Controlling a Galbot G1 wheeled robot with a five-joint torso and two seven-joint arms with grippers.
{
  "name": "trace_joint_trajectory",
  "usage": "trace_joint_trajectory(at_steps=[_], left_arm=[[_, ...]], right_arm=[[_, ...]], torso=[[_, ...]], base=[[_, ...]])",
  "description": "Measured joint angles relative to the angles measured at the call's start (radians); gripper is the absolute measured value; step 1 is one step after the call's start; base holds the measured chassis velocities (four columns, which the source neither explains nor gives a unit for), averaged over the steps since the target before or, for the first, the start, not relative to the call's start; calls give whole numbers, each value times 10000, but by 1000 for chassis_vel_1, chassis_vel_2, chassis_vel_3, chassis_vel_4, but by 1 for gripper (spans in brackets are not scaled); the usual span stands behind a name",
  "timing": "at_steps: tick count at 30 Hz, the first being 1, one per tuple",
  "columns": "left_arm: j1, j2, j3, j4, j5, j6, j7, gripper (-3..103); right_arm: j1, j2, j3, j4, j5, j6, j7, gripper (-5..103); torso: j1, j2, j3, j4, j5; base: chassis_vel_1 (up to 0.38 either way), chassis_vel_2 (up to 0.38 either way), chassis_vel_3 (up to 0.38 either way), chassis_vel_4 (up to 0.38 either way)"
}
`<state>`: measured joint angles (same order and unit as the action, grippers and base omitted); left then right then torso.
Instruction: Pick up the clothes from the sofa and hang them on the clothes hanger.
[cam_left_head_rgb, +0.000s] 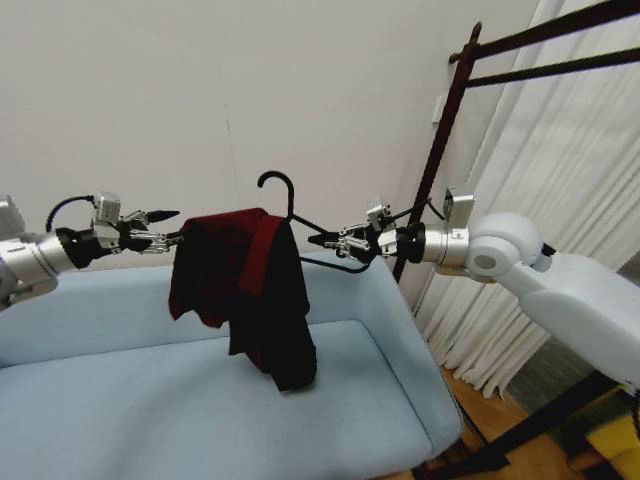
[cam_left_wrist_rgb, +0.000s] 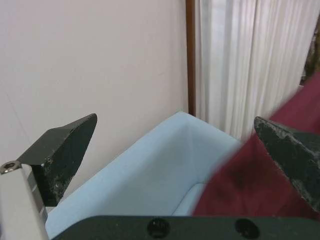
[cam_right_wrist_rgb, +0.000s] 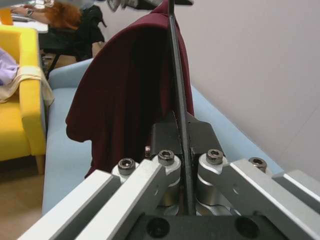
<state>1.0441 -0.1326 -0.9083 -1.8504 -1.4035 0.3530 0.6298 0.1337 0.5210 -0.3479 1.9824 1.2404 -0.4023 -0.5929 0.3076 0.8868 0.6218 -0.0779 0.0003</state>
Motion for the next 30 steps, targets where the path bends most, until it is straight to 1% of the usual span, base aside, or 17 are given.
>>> trace_joint_trajectory(at_steps=[2,6,7,12,15,18,20,22,23,27,30], left_arm=[[119,411,-16,157,-155,-17,391,100],[204,590,3,109,-258,-23,625,100],[256,610,16,-88,-414,15,691,100],[297,409,25,-566,-576,56,689,100],[292,313,23,-672,-659,111,823,100],[363,387,113,-544,-618,111,1142,100],[469,431,165,-519,-569,148,1457,100],[479,431,167,-526,-567,154,1507,100],[497,429,168,-581,-550,186,1632,100],[451,414,168,-633,-604,193,1455,100],[347,365,150,-597,-788,171,1033,100]], right_arm=[[132,218,-99,13,-58,-86,5,2],[317,377,-268,-34,-44,-139,144,2],[395,429,-372,-75,-43,-150,215,2],[435,568,-396,-88,35,-212,517,2],[468,634,-367,-90,180,-266,627,2],[563,633,-431,-85,265,-272,662,2],[633,614,-466,-116,322,-276,677,2],[638,612,-466,-133,327,-277,679,2],[649,606,-466,-195,335,-276,693,2],[648,670,-466,-223,350,-276,982,2],[617,807,-462,-247,358,-281,1196,2]], torso=[[0,0,0,0,-3],[0,0,0,3,-5],[1,0,0,2,-6],[0,0,0,-2,-3],[0,0,0,0,-4],[0,0,0,1,-4],[0,0,0,1,-5],[0,1,0,1,-4],[0,0,0,0,-4],[0,0,0,-1,-2],[0,0,0,1,-3]], base=[[0,0,0,0],[0,0,0,0],[0,0,0,0],[0,0,0,0],[0,0,0,0],[0,0,0,0],[0,0,0,0],[0,0,0,0],[0,0,0,0],[0,0,0,0],[0,0,0,0]])
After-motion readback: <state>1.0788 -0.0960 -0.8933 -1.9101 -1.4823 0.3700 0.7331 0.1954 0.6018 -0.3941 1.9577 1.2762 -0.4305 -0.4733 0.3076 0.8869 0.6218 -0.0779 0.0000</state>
